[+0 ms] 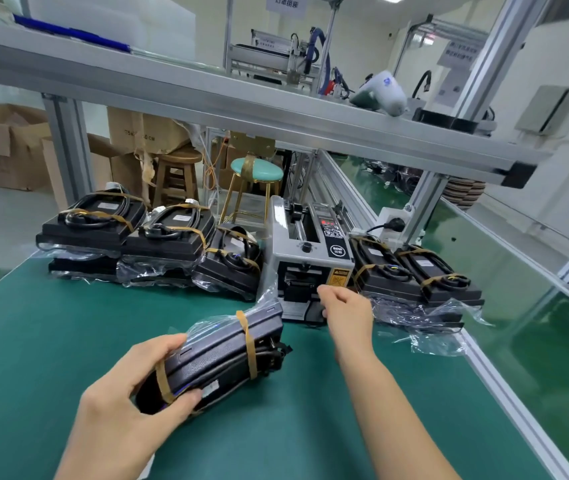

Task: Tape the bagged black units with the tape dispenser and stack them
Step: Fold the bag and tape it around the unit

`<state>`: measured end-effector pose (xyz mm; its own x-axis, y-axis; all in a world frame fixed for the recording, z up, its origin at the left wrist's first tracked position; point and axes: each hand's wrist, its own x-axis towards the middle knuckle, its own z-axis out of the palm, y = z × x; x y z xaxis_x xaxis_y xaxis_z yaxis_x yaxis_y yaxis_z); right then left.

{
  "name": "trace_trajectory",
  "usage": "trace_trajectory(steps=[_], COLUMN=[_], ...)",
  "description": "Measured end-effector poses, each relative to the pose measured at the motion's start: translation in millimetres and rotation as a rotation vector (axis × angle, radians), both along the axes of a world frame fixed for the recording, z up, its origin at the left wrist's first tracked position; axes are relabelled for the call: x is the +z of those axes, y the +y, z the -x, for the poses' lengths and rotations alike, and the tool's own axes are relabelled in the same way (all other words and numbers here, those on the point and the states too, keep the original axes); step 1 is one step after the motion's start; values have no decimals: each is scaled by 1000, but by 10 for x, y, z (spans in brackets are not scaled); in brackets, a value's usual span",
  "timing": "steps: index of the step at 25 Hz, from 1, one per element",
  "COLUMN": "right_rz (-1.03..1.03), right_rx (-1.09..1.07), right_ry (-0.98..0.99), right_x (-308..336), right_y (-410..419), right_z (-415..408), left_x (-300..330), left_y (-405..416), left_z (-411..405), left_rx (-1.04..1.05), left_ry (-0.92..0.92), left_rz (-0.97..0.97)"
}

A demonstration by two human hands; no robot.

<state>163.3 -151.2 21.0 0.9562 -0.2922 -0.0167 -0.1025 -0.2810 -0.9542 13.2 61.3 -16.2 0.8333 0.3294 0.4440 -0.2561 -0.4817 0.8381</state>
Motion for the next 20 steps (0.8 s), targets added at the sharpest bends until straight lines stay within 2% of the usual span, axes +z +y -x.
trace_trajectory(steps=[6, 15, 17, 20], right_rz=[-205, -429, -479, -363], right_rx=[-120, -242, -133, 392], right_ry=[104, 162, 62, -164], right_x=[-67, 100, 236, 343], right_y=[207, 336, 301, 366], right_z=[-310, -275, -23, 648], left_x=[2, 24, 8, -2], left_y=[-200, -232, -233, -281], left_z=[9, 25, 35, 29], left_rx=[83, 112, 136, 151], left_ry=[-128, -79, -50, -40], left_rz=[-115, -137, -113, -96])
